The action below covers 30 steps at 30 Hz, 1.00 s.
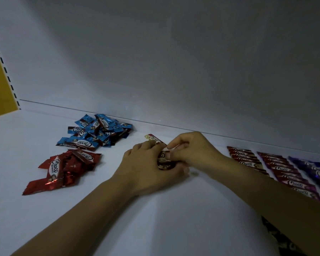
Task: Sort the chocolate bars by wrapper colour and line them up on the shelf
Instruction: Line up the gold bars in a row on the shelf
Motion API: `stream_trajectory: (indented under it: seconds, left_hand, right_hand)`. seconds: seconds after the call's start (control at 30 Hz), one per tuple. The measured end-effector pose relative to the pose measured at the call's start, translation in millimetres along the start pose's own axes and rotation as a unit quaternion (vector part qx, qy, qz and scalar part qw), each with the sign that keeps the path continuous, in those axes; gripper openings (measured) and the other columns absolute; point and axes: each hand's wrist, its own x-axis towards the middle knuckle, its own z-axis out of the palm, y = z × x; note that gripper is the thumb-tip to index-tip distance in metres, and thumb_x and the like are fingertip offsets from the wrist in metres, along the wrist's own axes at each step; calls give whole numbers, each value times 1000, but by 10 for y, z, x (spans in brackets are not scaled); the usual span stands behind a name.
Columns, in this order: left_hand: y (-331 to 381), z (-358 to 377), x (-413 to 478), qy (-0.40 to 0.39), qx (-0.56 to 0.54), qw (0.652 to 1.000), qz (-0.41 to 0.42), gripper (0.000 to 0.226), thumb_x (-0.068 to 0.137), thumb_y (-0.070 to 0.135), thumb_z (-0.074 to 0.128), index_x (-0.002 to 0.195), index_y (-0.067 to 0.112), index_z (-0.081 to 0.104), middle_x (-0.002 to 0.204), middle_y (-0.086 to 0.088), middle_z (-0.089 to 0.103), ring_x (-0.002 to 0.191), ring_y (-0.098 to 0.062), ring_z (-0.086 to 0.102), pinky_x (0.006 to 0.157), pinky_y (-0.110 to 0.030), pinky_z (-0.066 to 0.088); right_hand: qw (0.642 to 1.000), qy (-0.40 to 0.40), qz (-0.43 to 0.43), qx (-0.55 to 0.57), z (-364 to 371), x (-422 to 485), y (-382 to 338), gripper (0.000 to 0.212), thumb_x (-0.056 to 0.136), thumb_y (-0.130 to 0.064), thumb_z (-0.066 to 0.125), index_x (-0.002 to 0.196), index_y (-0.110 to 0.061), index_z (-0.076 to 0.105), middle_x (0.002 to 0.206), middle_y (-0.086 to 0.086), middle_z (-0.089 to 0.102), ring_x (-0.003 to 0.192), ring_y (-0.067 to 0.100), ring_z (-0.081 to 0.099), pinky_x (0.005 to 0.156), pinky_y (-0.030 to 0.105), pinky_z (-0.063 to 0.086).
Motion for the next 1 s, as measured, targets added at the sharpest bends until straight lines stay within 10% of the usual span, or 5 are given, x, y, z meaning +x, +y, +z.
stream_trajectory:
  seconds: [0.17, 0.3, 0.4, 0.53, 1.0]
  left_hand:
    - [-55, 44, 16, 3, 20, 1000, 12, 56, 84, 56, 47, 133, 28, 44, 134, 3, 46, 116, -18, 41, 99, -35, 35]
    - [-59, 82, 32, 25, 2, 1000, -2, 96, 74, 68, 55, 149, 19, 20, 151, -2, 30, 136, -20, 29, 112, -37, 30]
    - [-74, 80, 45, 18, 20, 1000, -8, 118, 66, 77, 56, 153, 16, 6, 159, -4, 15, 146, -22, 13, 117, -40, 22]
    - [-87, 86, 58, 37, 22, 999, 1, 117, 66, 79, 55, 152, 20, 2, 137, 4, 50, 125, -18, 41, 104, -36, 38]
    - [-33, -43, 1, 78, -3, 995, 57, 32, 76, 51, 65, 102, 34, 56, 87, 11, 66, 81, -17, 61, 64, -30, 43]
  right_hand:
    - [991, 41, -61, -115, 67, 168, -1, 11, 89, -24, 63, 97, -19, 68, 96, -3, 68, 89, 12, 63, 74, 24, 52]
    - [989, -34, -69, -127, 244, 305, -104, 41, 99, -45, 37, 127, -22, 55, 128, -4, 58, 114, 13, 54, 100, 32, 42]
    - [994, -57, -71, -52, 326, 276, -117, 39, 100, -45, 35, 129, -26, 53, 127, -7, 58, 110, 7, 55, 91, 21, 40]
    - [996, -82, -18, 16, 167, 170, -111, 37, 93, -49, 50, 125, -32, 54, 108, -11, 65, 90, 0, 63, 73, 17, 45]
    - [998, -13, -53, -32, -152, -201, 173, 19, 81, -9, 72, 98, -16, 67, 83, 4, 69, 74, 17, 64, 73, 33, 52]
